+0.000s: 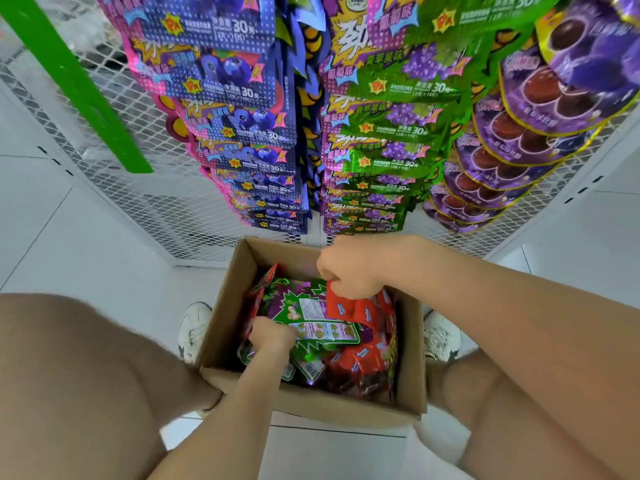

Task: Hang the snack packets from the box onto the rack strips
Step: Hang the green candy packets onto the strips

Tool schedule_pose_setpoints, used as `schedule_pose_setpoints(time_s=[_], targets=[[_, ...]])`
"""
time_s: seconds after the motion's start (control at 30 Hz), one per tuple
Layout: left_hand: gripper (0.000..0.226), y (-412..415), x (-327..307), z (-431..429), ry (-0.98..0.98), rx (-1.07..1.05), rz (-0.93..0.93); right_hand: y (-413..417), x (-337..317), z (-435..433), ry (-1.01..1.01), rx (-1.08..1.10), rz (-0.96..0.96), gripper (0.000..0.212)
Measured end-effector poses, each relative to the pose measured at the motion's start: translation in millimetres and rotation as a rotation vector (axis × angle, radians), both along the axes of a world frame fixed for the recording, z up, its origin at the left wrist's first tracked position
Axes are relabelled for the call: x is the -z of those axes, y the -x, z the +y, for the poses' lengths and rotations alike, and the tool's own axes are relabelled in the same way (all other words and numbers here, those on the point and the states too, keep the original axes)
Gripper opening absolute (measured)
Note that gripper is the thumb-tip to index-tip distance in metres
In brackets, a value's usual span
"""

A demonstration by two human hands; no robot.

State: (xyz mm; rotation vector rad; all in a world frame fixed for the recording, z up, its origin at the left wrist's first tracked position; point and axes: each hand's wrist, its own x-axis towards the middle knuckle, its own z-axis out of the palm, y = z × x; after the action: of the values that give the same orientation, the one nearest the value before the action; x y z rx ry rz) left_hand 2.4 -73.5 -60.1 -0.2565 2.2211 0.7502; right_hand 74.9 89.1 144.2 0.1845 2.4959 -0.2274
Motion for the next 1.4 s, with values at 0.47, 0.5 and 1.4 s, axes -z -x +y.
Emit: schedule_pose_setpoints(time_s=[0.47,0.5,1.4], targets=[[0.059,19.1,-190.9,40.3,-0.566,0.164,-0.203,-15.2,-14.3,-21.5,0.227,0.347,0.220,0.027],[0.077,22.8,-202.3,36.9,-0.552,0.198,-0.178,-18.0,-21.7,-17.8,0.235,0.393,0.235,0.033],[0.037,19.3,-586.5,86.3,-0.981,0.681,1.370,-53.3,-362.9,28.1,0.004,0.725,1.684,0.014]])
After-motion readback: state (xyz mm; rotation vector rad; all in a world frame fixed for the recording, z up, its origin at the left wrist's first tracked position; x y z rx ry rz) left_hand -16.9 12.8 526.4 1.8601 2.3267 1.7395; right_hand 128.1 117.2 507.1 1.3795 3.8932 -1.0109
